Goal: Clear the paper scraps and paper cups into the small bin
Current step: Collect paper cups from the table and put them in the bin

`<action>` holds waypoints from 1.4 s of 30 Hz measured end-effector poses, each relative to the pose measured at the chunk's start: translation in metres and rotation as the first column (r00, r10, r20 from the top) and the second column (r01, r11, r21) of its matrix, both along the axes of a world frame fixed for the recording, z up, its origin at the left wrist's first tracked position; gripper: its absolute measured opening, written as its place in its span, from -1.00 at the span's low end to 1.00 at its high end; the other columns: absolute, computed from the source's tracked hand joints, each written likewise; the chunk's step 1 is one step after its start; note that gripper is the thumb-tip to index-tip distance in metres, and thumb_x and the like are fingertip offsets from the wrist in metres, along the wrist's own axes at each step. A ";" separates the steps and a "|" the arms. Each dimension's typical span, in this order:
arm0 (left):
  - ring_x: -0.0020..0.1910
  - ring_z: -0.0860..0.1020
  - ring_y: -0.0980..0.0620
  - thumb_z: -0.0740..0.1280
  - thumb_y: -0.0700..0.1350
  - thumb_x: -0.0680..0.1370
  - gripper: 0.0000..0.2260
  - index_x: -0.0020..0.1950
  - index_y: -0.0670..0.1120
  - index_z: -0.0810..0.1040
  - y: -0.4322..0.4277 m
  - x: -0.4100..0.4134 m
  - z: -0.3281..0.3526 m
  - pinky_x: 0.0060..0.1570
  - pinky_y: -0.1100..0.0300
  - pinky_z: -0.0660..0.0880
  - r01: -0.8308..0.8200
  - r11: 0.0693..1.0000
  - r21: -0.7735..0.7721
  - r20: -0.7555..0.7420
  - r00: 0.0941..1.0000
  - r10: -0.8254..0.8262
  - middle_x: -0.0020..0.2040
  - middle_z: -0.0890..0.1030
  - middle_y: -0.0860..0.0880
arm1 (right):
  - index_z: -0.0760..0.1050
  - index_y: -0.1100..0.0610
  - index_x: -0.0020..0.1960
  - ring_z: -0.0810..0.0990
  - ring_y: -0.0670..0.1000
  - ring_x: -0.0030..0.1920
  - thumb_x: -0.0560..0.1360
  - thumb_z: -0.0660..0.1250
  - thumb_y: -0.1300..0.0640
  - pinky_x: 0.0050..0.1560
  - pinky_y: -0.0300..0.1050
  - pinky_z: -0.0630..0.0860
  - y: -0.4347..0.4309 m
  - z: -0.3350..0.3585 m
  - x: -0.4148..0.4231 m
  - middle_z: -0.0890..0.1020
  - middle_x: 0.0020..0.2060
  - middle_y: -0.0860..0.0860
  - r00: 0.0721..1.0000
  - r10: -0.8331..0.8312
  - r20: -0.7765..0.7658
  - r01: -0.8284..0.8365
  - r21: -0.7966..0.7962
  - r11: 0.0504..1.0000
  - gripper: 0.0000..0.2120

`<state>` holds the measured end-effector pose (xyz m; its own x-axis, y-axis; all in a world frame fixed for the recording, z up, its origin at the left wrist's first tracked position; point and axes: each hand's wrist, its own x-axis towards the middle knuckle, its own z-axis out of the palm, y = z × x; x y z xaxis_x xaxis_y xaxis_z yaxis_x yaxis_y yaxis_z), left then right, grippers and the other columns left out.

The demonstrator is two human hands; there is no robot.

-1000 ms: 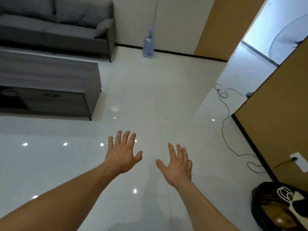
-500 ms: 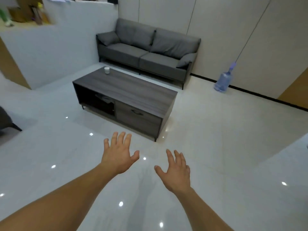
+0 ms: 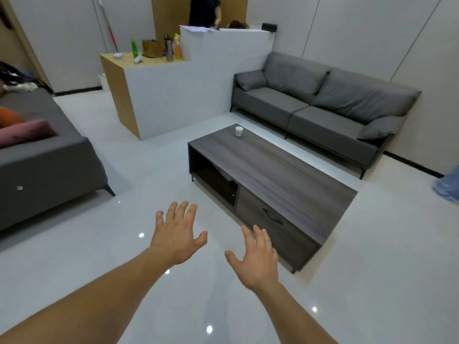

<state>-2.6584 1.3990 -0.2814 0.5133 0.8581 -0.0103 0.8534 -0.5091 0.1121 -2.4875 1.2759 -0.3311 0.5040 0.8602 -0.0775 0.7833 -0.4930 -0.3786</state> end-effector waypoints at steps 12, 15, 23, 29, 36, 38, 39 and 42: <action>0.55 -0.11 -0.07 0.02 0.33 0.53 -0.29 0.56 0.02 -0.10 0.240 0.036 -0.025 0.47 -0.18 -0.06 -0.035 0.998 -0.050 0.023 0.999 0.036 0.58 -0.05 -0.01 | -0.08 -0.14 0.57 -0.17 0.05 0.57 0.51 0.10 -0.36 0.49 0.19 0.01 0.236 -0.011 0.056 -0.07 0.58 -0.05 0.998 0.056 0.014 -0.054 -0.089 0.995 -0.26; 0.55 -0.09 -0.08 0.03 0.33 0.53 -0.29 0.56 0.02 -0.08 0.306 0.052 -0.022 0.46 -0.18 -0.04 0.013 0.998 -0.067 0.042 0.999 -0.011 0.58 -0.02 -0.02 | -0.10 -0.12 0.58 -0.17 0.05 0.57 0.52 0.09 -0.35 0.49 0.19 0.00 0.289 -0.002 0.078 -0.08 0.58 -0.04 0.999 0.016 0.035 -0.012 -0.124 0.992 -0.26; 0.55 -0.08 -0.06 0.06 0.31 0.52 -0.27 0.56 0.01 -0.09 0.457 0.112 -0.020 0.46 -0.18 0.00 0.115 0.992 -0.057 0.097 0.989 -0.109 0.58 -0.01 -0.01 | -0.06 -0.12 0.57 -0.15 0.05 0.57 0.52 0.12 -0.34 0.48 0.18 0.07 0.424 0.002 0.120 -0.06 0.58 -0.03 0.995 -0.089 0.033 0.092 -0.104 0.990 -0.27; 0.54 -0.05 -0.07 0.07 0.32 0.51 -0.27 0.56 0.00 -0.05 0.565 0.174 -0.032 0.44 -0.18 0.05 0.115 0.992 -0.044 0.113 0.988 -0.109 0.57 0.02 -0.03 | -0.07 -0.11 0.58 -0.13 0.05 0.56 0.53 0.13 -0.33 0.49 0.17 0.06 0.542 -0.004 0.184 -0.06 0.58 -0.02 0.996 -0.079 0.038 0.083 -0.106 0.991 -0.26; 0.54 -0.06 -0.07 0.07 0.31 0.51 -0.27 0.56 -0.01 -0.06 0.684 0.230 -0.030 0.45 -0.17 0.01 0.039 0.997 -0.071 0.090 0.995 -0.032 0.57 0.01 -0.03 | -0.07 -0.12 0.58 -0.13 0.05 0.56 0.52 0.14 -0.33 0.48 0.17 0.05 0.685 0.005 0.256 -0.06 0.58 -0.03 0.999 0.024 0.032 -0.021 -0.094 0.995 -0.26; 0.54 -0.06 -0.07 0.07 0.31 0.51 -0.27 0.56 -0.01 -0.06 0.713 0.242 -0.028 0.45 -0.17 0.02 0.055 0.995 -0.088 0.068 0.997 -0.049 0.57 0.01 -0.03 | -0.06 -0.12 0.58 -0.14 0.06 0.56 0.53 0.14 -0.32 0.49 0.17 0.04 0.718 0.005 0.268 -0.07 0.58 -0.03 0.999 0.027 0.020 -0.025 -0.119 0.993 -0.26; 0.54 -0.06 -0.07 0.06 0.31 0.50 -0.27 0.56 0.00 -0.05 0.728 0.249 -0.031 0.44 -0.17 0.02 0.052 0.995 -0.083 0.077 0.996 -0.046 0.56 0.01 -0.02 | -0.07 -0.12 0.58 -0.15 0.06 0.56 0.53 0.14 -0.32 0.49 0.16 0.03 0.733 0.002 0.272 -0.08 0.58 -0.03 1.000 0.025 0.012 -0.024 -0.109 0.994 -0.26; 0.54 -0.06 -0.06 0.06 0.31 0.50 -0.27 0.56 0.00 -0.04 0.782 0.270 -0.038 0.44 -0.18 0.02 0.057 0.992 -0.109 0.074 0.996 -0.049 0.56 0.02 -0.02 | -0.09 -0.12 0.58 -0.17 0.05 0.56 0.53 0.12 -0.33 0.50 0.15 0.00 0.787 -0.008 0.286 -0.09 0.58 -0.03 1.000 0.017 -0.008 -0.018 -0.118 0.993 -0.26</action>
<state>-2.3884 2.1807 -0.3197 0.5606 0.8255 -0.0656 0.8135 -0.5342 0.2297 -2.2012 2.0627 -0.3389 0.4883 0.8534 -0.1826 0.7895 -0.5211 -0.3243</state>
